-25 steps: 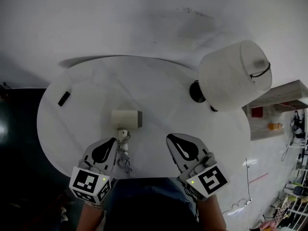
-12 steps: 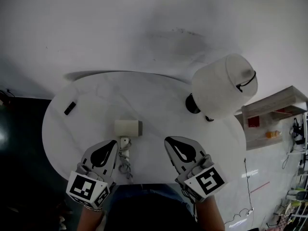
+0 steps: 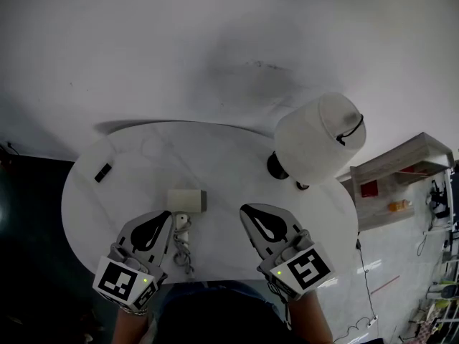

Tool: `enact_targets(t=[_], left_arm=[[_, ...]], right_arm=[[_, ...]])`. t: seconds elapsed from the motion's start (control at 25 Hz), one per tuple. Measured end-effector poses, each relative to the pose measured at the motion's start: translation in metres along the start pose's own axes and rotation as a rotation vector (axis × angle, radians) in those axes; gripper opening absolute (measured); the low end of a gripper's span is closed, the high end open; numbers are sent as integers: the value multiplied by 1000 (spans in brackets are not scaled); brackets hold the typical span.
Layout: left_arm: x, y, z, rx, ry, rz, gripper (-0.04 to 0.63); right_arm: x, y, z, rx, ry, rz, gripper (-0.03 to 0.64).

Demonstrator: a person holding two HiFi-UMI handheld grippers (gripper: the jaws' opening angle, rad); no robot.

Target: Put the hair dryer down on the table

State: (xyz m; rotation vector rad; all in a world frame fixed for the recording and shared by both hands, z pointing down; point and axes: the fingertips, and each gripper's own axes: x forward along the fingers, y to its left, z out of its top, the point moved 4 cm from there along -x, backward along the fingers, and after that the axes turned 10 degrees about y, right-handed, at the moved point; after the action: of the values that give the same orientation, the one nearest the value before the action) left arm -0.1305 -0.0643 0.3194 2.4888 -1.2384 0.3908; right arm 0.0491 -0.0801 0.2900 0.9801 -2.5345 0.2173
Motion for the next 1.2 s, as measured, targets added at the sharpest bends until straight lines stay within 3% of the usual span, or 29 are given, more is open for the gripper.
enact_targets(t=[1.2], left_arm=[[-31,31,69,105,-158,72,17]], right_arm=[[-39,-29,65,-36,-136,-141,18]])
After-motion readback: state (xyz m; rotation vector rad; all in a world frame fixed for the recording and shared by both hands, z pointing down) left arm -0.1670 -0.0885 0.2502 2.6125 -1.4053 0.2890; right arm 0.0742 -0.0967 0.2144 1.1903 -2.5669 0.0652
